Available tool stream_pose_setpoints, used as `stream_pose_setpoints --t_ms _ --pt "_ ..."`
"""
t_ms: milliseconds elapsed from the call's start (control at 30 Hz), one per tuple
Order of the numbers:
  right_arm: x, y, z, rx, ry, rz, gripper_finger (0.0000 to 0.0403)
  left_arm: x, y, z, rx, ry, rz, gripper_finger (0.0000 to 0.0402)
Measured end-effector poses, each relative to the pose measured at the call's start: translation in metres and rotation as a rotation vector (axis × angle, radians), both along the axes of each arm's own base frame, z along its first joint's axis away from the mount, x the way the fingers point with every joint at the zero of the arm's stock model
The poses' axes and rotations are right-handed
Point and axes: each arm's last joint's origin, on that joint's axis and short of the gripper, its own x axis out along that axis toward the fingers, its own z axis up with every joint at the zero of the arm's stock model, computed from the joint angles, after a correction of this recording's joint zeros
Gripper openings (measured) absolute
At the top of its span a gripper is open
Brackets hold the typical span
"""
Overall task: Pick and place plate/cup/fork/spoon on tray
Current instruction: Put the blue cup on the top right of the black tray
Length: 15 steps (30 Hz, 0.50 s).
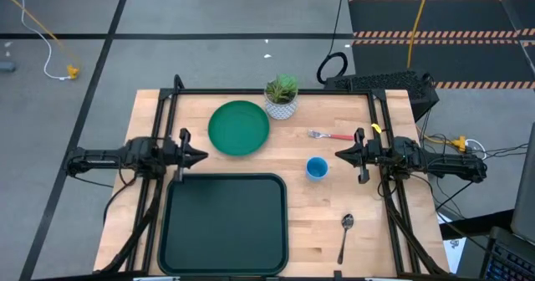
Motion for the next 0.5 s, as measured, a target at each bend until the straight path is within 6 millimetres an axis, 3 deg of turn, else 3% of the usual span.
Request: stream_pose_setpoints --t_ms 333,500 --pt "-0.001 -0.002 0.009 -0.027 -0.093 -0.059 0.0 -0.011 -0.001 0.035 -0.066 -0.364 -0.068 0.0028" --pt "-0.001 -0.002 0.012 -0.028 -0.119 -0.059 0.0 -0.019 -0.001 0.062 -0.045 -0.41 -0.063 0.0028"
